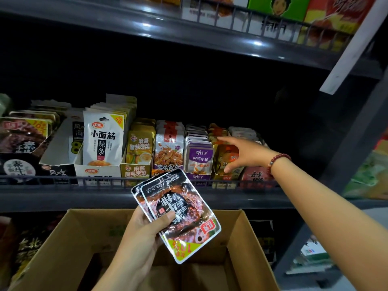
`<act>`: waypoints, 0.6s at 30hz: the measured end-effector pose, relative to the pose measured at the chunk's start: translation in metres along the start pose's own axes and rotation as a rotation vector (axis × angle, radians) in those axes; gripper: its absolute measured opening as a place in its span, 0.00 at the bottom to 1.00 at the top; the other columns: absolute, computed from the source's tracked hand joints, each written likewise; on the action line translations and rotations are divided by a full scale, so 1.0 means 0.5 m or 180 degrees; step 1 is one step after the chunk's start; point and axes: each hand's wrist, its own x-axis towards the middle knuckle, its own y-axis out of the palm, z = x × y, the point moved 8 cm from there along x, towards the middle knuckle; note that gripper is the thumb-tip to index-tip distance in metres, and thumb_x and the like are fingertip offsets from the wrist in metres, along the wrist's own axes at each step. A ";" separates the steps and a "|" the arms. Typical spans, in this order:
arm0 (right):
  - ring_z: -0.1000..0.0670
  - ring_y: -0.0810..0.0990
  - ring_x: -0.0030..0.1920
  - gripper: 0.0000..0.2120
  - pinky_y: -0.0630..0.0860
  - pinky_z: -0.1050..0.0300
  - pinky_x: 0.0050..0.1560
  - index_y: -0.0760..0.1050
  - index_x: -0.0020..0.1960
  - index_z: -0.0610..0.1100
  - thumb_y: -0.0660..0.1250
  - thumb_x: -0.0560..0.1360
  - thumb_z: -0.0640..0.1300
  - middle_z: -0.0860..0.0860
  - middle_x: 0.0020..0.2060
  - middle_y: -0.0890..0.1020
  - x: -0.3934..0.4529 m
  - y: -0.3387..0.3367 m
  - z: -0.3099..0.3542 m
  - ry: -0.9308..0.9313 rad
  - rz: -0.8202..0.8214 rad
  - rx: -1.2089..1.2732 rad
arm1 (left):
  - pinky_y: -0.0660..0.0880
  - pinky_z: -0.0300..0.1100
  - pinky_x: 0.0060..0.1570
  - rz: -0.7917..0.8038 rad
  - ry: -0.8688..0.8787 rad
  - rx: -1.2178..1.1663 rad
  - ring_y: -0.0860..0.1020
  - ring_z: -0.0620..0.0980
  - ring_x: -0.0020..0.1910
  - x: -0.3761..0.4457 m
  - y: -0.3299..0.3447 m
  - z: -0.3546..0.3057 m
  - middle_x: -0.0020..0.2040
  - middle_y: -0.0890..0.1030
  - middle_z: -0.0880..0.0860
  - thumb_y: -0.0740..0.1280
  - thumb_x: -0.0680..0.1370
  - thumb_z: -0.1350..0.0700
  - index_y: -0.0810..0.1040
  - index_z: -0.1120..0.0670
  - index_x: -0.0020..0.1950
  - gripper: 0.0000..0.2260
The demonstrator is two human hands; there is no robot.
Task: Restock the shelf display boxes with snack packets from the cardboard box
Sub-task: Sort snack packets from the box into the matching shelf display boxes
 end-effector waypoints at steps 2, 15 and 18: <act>0.49 0.53 0.76 0.46 0.57 0.52 0.72 0.53 0.77 0.55 0.76 0.67 0.51 0.52 0.76 0.57 -0.024 -0.016 0.008 -0.0015 -0.0128 -0.0063 | 0.78 0.50 0.44 -0.0053 0.0043 0.0025 0.83 0.57 0.49 0.000 -0.004 -0.001 0.50 0.85 0.56 0.71 0.70 0.67 0.75 0.54 0.59 0.20; 0.56 0.76 0.57 0.32 0.76 0.61 0.57 0.59 0.74 0.55 0.68 0.74 0.54 0.53 0.66 0.72 -0.156 0.075 0.226 -0.0631 0.0494 0.1019 | 0.76 0.54 0.58 -0.0031 0.0593 0.0277 0.81 0.54 0.55 -0.018 0.002 -0.042 0.52 0.85 0.53 0.73 0.67 0.63 0.75 0.52 0.59 0.21; 0.57 0.75 0.53 0.35 0.78 0.64 0.50 0.54 0.75 0.58 0.68 0.75 0.53 0.52 0.65 0.71 -0.157 0.086 0.253 -0.0609 0.0381 0.1120 | 0.77 0.54 0.56 0.0004 0.0637 0.0180 0.82 0.54 0.53 -0.018 -0.001 -0.049 0.52 0.85 0.54 0.71 0.69 0.62 0.75 0.53 0.59 0.19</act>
